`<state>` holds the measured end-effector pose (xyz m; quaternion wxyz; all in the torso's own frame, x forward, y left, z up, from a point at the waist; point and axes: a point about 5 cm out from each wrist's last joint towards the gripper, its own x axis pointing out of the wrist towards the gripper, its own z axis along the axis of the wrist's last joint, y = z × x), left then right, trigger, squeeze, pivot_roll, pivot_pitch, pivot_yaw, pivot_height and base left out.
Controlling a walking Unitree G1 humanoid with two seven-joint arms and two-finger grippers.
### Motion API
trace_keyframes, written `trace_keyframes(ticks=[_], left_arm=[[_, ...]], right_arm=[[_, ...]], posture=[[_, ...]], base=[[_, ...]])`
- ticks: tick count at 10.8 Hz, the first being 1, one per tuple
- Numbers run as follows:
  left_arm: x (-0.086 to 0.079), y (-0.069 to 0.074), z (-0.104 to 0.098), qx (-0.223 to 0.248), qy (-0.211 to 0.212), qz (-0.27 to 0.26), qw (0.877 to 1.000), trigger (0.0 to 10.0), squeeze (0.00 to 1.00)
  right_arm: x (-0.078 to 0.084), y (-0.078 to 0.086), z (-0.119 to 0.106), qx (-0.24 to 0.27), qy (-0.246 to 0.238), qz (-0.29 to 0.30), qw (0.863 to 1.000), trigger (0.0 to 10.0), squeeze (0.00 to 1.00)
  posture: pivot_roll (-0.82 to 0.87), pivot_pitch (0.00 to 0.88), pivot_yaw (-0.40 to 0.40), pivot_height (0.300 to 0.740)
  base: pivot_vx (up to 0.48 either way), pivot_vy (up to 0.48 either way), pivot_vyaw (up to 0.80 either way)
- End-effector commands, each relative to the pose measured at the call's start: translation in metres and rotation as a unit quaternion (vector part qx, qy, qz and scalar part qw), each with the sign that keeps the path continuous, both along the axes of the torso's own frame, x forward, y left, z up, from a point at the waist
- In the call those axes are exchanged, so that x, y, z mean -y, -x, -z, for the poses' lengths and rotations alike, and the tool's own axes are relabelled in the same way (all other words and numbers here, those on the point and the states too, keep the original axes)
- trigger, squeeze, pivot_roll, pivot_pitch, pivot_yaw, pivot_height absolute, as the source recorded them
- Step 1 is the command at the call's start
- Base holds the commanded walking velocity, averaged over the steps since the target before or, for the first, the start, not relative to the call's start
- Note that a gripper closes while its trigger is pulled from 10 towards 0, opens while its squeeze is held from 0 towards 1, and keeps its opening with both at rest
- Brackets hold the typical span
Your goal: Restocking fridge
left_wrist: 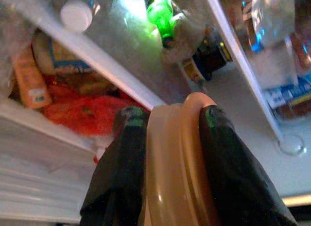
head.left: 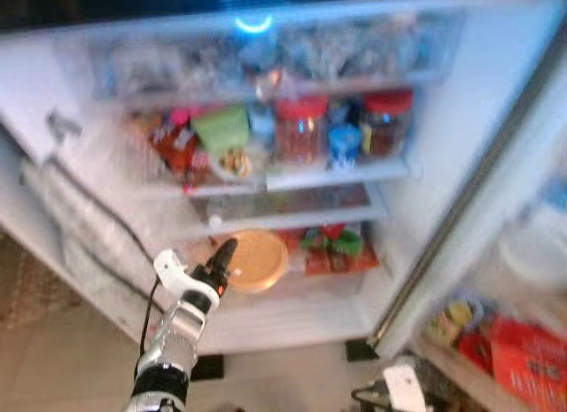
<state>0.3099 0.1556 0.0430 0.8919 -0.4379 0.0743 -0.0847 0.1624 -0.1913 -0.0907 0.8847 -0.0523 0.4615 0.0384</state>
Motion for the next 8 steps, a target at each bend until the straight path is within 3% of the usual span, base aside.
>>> trace_keyframes(ticks=[1,8], left_arm=[[-0.0032,-0.0018,-0.0034,0.009,-0.001,-0.004,1.0,10.0,0.0],[-0.0048,-0.0035,-0.0048,0.008,-0.008,-0.012,1.0,10.0,0.0]], right_arm=[[-0.0031,0.0146,0.0068,-0.029,-0.005,0.004,1.0,10.0,0.0],[-0.0053,0.0132,0.0064,-0.026,-0.012,0.003,1.0,10.0,0.0]], posture=[[-0.11,0.049,0.05,0.647],[-0.11,0.049,0.051,0.647]], base=[[0.0,0.0,0.0],[0.0,0.0,0.0]])
